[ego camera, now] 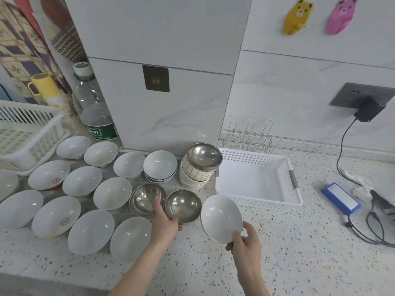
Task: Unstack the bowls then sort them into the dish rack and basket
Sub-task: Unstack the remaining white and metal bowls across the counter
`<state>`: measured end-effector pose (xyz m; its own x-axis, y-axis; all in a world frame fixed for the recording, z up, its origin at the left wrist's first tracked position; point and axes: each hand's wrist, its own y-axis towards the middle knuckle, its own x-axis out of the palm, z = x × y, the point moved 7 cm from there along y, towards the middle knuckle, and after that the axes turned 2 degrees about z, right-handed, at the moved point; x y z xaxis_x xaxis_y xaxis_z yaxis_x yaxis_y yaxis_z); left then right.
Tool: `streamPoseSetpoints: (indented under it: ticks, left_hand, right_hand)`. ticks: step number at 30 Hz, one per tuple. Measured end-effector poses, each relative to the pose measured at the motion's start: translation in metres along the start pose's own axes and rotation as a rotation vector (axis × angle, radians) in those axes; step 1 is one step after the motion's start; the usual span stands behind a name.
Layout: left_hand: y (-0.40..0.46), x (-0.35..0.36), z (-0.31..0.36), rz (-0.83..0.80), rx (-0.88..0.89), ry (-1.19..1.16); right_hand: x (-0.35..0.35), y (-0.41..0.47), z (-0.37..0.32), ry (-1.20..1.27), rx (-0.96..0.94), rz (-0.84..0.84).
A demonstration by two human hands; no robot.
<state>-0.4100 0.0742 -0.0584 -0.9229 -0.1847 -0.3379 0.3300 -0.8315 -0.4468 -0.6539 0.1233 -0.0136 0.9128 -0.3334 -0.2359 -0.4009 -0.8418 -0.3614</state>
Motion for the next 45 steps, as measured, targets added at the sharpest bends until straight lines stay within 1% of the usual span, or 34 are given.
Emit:
streamPoseSetpoints:
  ticks: [5, 11, 15, 18, 24, 28, 30, 38, 45]
  left_hand:
    - [0.013, 0.003, -0.007, 0.011, -0.025, 0.013]
    - [0.016, 0.004, -0.017, -0.009, -0.141, -0.06]
    - [0.009, 0.0, -0.013, -0.042, -0.155, -0.059]
    - [0.0, -0.014, -0.009, -0.058, -0.101, 0.006]
    - [-0.029, -0.048, -0.003, -0.115, 0.105, 0.154]
    - [-0.038, -0.057, -0.011, -0.162, 0.189, 0.353]
    - [-0.039, -0.06, -0.016, -0.156, 0.228, 0.436]
    - [-0.036, -0.073, -0.02, -0.076, 0.265, 0.681]
    - [-0.029, -0.07, -0.02, -0.077, 0.301, 0.74]
  right_hand:
    - [0.0, 0.006, 0.004, -0.031, 0.009, -0.019]
    - [0.001, 0.01, 0.011, -0.084, 0.025, -0.05]
    - [0.008, 0.009, 0.013, -0.1, 0.016, -0.069]
    - [0.018, 0.004, 0.015, -0.115, 0.009, -0.08]
    - [0.049, -0.017, 0.019, -0.223, -0.043, -0.177]
    - [0.069, -0.034, 0.026, -0.302, -0.058, -0.23]
    - [0.075, -0.041, 0.03, -0.338, -0.06, -0.239]
    - [0.09, -0.057, 0.039, -0.396, -0.048, -0.222]
    - [0.092, -0.058, 0.042, -0.414, -0.023, -0.185]
